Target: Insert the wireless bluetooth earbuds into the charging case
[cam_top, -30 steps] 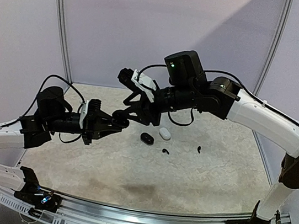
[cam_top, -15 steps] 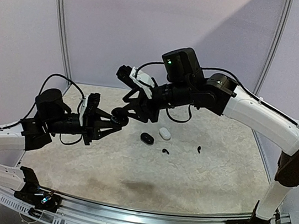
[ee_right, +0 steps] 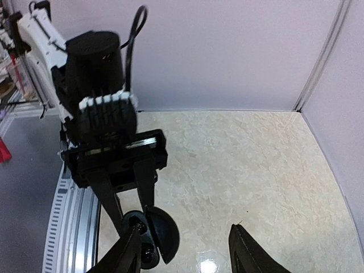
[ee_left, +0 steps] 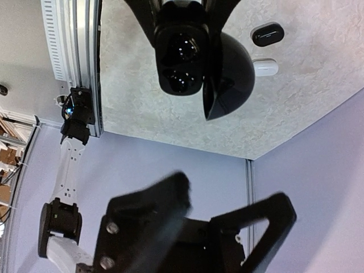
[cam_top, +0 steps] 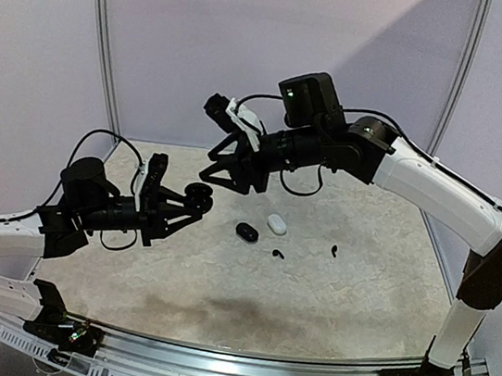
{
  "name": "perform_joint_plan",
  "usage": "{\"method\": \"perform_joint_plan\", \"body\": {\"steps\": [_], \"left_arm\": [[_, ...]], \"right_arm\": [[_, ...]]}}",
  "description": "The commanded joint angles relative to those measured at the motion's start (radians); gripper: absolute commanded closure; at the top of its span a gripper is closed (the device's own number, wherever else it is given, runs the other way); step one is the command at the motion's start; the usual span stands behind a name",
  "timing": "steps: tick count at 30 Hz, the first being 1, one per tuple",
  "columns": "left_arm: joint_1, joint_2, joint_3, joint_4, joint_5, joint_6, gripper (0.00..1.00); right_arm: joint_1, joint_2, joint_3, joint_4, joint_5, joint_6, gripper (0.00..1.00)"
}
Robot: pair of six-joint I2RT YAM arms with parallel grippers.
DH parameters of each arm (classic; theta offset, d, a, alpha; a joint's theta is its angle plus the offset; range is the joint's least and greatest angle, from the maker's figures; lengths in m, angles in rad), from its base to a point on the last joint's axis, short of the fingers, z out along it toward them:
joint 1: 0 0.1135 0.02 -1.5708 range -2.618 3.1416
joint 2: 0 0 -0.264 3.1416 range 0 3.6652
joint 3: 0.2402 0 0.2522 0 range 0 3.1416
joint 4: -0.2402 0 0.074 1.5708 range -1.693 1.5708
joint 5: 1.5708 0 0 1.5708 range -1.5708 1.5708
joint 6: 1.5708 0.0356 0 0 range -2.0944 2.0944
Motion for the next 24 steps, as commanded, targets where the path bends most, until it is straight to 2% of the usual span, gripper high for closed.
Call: {"method": "perform_joint_plan", "body": {"steps": [1, 3, 6, 9, 13, 17, 20, 24], "left_arm": [[0.015, -0.012, -0.032, 0.028, -0.046, -0.029, 1.00], [0.015, -0.020, -0.043, 0.031, -0.059, -0.025, 1.00], [0.015, -0.030, -0.059, 0.036, -0.066, -0.019, 1.00], [0.015, -0.038, -0.070, 0.038, -0.071, -0.017, 1.00], [0.015, -0.044, -0.077, 0.040, -0.076, -0.011, 1.00], [0.015, -0.049, -0.086, 0.047, -0.078, -0.007, 1.00], [0.015, -0.051, -0.089, 0.047, -0.083, -0.004, 1.00], [0.015, -0.049, -0.090, 0.048, -0.085, -0.001, 1.00]], "right_arm": [[-0.079, -0.061, -0.010, 0.103, 0.077, 0.210, 0.46], [-0.124, -0.069, -0.012, 0.064, 0.256, 0.320, 0.44], [-0.202, -0.048, -0.013, -0.083, 0.486, 0.470, 0.44], [-0.264, 0.006, -0.020, -0.239, 0.593, 0.563, 0.44], [-0.329, 0.083, -0.053, -0.376, 0.631, 0.610, 0.44], [-0.364, 0.170, -0.059, -0.439, 0.636, 0.613, 0.47], [-0.360, 0.223, -0.054, -0.426, 0.536, 0.564, 0.56], [-0.284, 0.268, -0.089, -0.354, 0.360, 0.417, 0.57]]}}
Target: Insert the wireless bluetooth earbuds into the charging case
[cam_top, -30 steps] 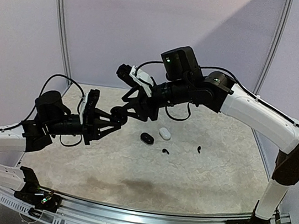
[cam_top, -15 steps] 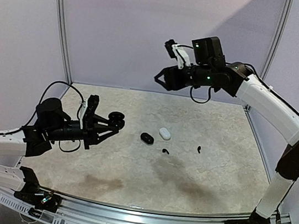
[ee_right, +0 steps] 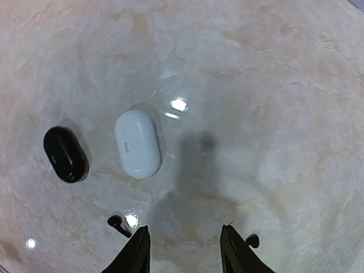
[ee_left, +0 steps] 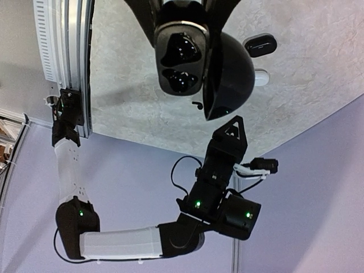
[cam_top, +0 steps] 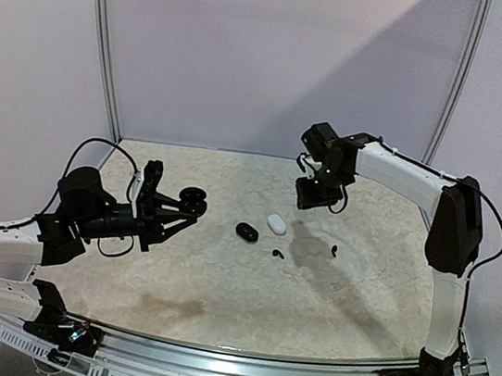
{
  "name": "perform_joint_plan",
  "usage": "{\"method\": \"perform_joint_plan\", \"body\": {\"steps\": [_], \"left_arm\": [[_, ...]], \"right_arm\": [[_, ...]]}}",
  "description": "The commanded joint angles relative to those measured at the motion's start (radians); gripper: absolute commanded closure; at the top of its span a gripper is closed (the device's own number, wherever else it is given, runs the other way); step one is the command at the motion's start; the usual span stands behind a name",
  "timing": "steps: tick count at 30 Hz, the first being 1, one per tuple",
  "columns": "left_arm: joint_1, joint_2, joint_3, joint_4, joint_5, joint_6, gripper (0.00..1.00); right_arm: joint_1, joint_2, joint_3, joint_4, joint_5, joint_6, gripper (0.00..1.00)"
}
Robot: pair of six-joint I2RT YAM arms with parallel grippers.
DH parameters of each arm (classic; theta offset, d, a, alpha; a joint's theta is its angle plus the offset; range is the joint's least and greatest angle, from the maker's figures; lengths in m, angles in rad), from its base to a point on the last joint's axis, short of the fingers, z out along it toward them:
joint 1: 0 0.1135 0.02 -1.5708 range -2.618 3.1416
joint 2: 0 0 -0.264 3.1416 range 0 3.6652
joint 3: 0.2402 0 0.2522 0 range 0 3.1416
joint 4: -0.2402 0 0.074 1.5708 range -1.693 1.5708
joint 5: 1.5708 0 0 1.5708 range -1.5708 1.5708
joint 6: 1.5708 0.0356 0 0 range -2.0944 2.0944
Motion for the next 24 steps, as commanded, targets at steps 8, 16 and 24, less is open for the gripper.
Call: {"method": "perform_joint_plan", "body": {"steps": [8, 16, 24], "left_arm": [[0.011, -0.011, -0.011, 0.016, -0.006, 0.016, 1.00], [0.011, -0.006, -0.008, 0.012, 0.002, 0.022, 1.00], [0.010, 0.001, -0.006, 0.012, 0.004, 0.026, 1.00]], "right_arm": [[0.139, 0.068, -0.073, 0.083, -0.157, -0.384, 0.56], [0.139, 0.175, -0.004, 0.023, -0.107, -0.486, 0.47], [0.141, 0.238, 0.034, 0.000, -0.101, -0.497, 0.52]]}}
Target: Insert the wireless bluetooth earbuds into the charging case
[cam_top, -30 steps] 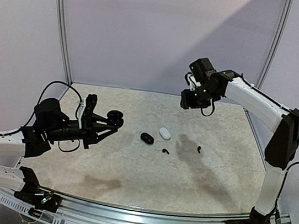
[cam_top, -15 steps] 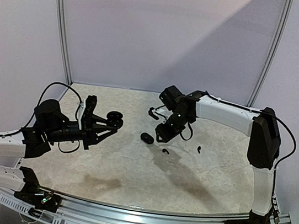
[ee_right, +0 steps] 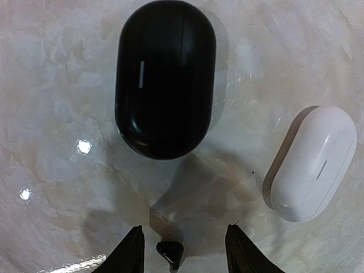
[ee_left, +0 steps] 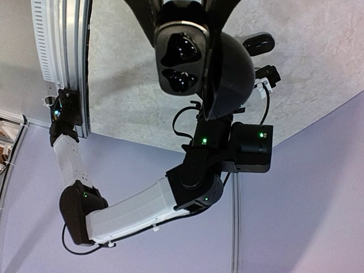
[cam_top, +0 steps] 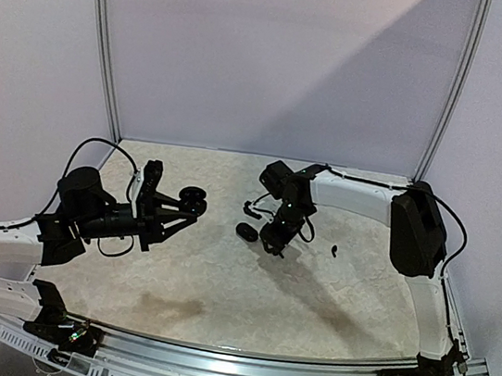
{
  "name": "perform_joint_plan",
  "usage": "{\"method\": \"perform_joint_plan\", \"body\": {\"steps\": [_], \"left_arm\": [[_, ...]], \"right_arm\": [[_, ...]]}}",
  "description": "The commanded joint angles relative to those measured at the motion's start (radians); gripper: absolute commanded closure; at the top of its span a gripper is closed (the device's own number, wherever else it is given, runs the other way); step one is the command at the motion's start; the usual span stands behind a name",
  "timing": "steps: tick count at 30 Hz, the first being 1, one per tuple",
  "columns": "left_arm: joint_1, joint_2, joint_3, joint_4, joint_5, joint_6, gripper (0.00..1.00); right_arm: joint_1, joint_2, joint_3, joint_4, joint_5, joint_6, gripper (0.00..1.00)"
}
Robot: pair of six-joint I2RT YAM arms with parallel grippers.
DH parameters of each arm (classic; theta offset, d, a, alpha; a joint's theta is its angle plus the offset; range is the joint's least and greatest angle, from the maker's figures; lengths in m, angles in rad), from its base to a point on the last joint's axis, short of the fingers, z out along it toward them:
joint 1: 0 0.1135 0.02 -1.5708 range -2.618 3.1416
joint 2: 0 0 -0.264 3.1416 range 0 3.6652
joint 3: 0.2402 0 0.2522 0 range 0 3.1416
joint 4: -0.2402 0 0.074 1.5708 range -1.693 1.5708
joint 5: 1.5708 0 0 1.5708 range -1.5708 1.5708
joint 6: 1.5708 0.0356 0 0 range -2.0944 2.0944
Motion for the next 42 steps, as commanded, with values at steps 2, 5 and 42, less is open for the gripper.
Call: {"method": "perform_joint_plan", "body": {"steps": [2, 5, 42], "left_arm": [[0.010, 0.002, -0.005, 0.008, 0.006, 0.017, 1.00], [0.011, 0.006, -0.004, 0.010, 0.008, 0.019, 1.00], [0.001, 0.035, -0.046, 0.291, -0.041, 0.167, 1.00]], "right_arm": [[-0.001, 0.037, 0.034, -0.042, 0.011, -0.014, 0.55], [0.001, 0.046, 0.031, -0.050, 0.010, -0.004, 0.58], [0.090, -0.702, -0.522, 1.119, -0.414, 0.059, 1.00]]}}
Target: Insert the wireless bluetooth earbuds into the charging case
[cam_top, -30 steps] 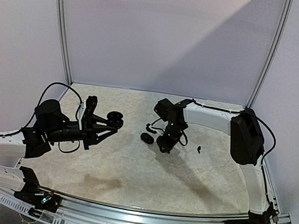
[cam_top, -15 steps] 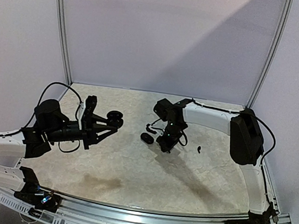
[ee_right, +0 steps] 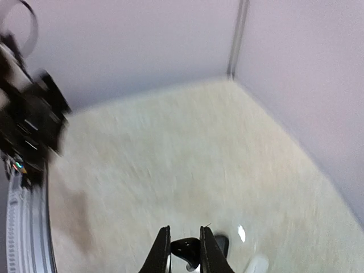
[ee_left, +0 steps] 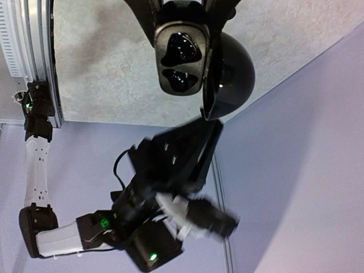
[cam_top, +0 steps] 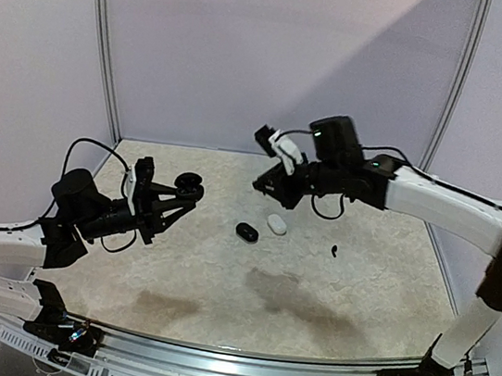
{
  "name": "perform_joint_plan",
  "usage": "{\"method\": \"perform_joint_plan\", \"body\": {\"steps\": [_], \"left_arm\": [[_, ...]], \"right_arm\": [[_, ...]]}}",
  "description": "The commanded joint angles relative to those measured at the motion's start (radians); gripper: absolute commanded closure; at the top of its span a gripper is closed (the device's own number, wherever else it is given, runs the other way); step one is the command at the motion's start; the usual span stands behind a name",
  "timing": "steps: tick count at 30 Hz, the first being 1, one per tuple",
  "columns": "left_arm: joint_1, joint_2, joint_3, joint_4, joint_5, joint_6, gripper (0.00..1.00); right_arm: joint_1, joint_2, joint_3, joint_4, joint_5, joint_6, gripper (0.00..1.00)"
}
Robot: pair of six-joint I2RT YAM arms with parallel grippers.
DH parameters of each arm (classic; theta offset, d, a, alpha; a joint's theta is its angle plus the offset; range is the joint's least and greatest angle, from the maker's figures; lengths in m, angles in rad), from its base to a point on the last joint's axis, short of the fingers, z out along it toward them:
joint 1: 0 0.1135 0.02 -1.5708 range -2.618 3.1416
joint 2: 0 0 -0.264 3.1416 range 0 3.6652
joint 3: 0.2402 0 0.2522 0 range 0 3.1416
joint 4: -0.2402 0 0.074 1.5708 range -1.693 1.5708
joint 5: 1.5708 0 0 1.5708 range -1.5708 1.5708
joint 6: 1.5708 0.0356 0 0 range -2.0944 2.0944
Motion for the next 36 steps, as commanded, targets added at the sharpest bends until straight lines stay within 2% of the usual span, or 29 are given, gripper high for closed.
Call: {"method": "perform_joint_plan", "body": {"steps": [1, 8, 15, 21, 27, 36], "left_arm": [[-0.001, 0.019, -0.009, 0.107, 0.045, 0.045, 1.00], [-0.004, 0.033, 0.026, 0.132, 0.104, 0.035, 1.00], [-0.009, 0.044, 0.033, 0.147, 0.156, 0.060, 1.00], [-0.023, 0.048, 0.038, 0.150, 0.159, 0.145, 1.00], [-0.055, 0.049, 0.038, 0.142, 0.116, 0.210, 1.00], [-0.065, 0.048, 0.038, 0.138, 0.090, 0.222, 1.00]], "right_arm": [[0.047, -0.121, -0.118, 0.544, -0.221, -0.023, 1.00], [0.134, -0.086, -0.105, 0.654, -0.380, -0.118, 1.00], [0.166, -0.081, -0.128, 0.674, -0.508, -0.220, 1.00], [0.196, -0.079, -0.136, 0.598, -0.470, -0.352, 1.00], [0.206, -0.077, -0.143, 0.574, -0.394, -0.399, 1.00], [0.207, -0.070, -0.140, 0.504, -0.353, -0.456, 1.00]]}}
